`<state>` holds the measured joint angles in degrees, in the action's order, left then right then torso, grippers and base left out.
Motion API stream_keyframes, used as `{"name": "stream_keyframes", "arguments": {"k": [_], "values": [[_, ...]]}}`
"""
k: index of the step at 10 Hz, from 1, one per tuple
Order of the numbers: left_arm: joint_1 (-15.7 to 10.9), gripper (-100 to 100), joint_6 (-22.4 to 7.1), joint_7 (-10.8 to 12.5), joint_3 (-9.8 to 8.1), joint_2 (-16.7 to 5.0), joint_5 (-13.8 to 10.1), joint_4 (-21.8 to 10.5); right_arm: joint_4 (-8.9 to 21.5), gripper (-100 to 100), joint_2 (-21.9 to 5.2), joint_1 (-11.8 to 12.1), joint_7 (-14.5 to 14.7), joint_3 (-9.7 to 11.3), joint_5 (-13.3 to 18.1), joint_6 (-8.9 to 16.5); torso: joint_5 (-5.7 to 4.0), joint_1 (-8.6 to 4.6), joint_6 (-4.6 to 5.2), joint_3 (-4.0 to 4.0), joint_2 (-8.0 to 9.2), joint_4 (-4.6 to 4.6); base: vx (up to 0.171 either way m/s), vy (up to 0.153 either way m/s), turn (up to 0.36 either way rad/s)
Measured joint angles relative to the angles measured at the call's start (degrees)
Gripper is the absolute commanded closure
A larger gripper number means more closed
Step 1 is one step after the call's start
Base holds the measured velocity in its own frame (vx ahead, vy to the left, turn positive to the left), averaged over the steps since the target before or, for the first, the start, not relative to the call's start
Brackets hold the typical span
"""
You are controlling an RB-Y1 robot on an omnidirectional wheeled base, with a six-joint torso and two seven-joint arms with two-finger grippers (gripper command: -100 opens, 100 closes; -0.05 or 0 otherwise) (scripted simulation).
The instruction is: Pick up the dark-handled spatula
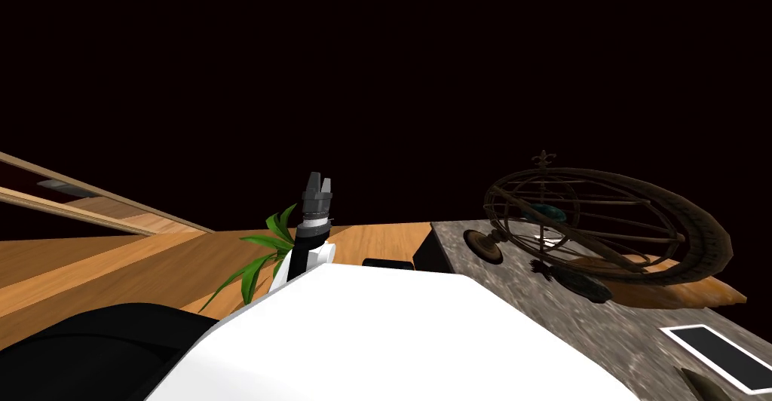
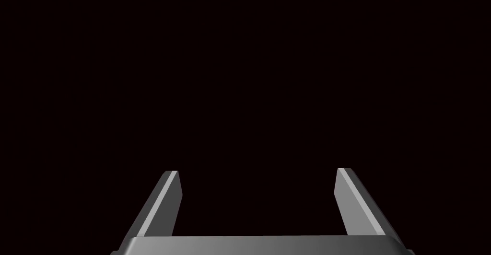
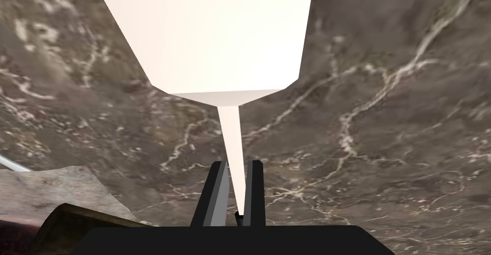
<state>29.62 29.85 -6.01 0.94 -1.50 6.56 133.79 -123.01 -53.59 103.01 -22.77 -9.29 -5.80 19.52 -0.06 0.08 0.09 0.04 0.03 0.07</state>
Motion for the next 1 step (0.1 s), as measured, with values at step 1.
{"name": "stream_keyframes", "arguments": {"k": [1], "values": [[0.00,0,0.00,0.00,0.00,0.00,0.00,0.00,-0.12,0,-0.03,0.11,-0.07,-0.08,-0.01,0.02,-0.03,-0.04,0.00,0.00,-0.01,0.01,0.000,0.000,0.000]]}}
